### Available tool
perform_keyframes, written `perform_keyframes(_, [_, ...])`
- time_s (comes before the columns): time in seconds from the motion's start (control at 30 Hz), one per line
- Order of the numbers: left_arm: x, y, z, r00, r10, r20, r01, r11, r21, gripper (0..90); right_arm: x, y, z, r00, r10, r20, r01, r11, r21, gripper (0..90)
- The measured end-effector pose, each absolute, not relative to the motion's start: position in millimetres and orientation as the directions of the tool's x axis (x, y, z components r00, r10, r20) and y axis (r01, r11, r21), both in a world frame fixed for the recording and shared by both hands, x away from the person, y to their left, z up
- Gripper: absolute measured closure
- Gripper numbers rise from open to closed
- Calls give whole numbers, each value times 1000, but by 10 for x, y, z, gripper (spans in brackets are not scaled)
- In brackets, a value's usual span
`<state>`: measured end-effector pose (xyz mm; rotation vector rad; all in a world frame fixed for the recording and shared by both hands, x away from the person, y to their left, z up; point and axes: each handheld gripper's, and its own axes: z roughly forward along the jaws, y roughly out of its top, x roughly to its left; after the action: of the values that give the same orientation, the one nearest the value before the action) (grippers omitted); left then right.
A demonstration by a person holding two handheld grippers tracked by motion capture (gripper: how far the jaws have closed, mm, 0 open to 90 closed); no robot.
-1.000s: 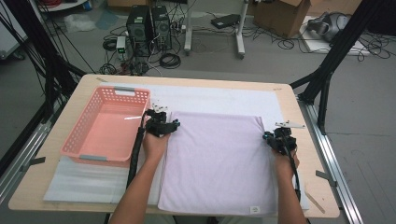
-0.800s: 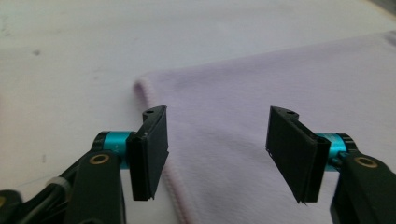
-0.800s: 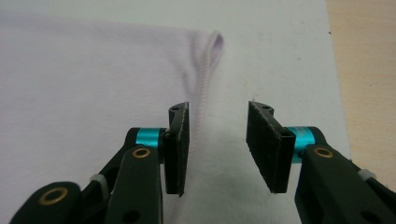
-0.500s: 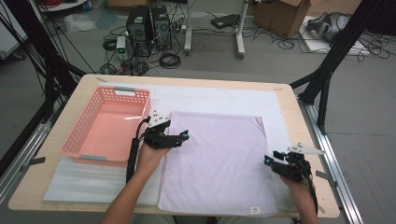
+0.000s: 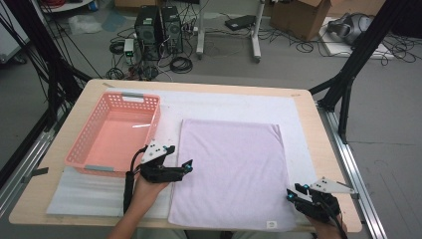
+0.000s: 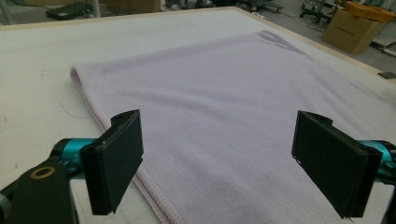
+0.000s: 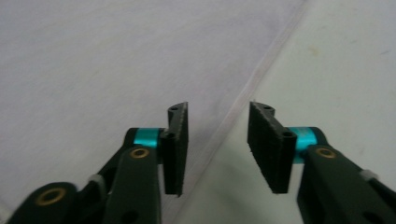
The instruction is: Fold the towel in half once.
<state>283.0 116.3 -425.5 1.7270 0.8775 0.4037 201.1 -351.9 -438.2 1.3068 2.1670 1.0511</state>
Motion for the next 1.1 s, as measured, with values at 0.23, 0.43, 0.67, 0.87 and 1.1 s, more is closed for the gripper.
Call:
perform_keyframes(0.23, [2781, 1212, -4323, 664, 732, -152, 360, -136, 923, 191, 1853, -3456, -4452, -493, 868, 60, 608, 295, 737, 779])
perform_keyframes(0.43, [2742, 1236, -4327, 668, 725, -166, 375, -135, 917, 264, 1820, -3413, -4400, -509, 861, 13, 597, 342, 726, 866])
perform_keyframes(0.67, [2587, 1335, -4347, 673, 716, -185, 442, -189, 877, 413, 1734, -3449, -4370, -497, 868, 10, 612, 341, 714, 727])
perform_keyframes(0.87, [2519, 1367, -4392, 678, 709, -196, 479, -223, 849, 663, 1752, -3431, -4319, -499, 866, 2, 557, 320, 766, 653])
perform_keyframes(1.1, [2606, 1177, -4512, 648, 758, -76, 484, -333, 809, 715, 1814, -3409, -4350, -501, 866, -1, 556, 323, 766, 651])
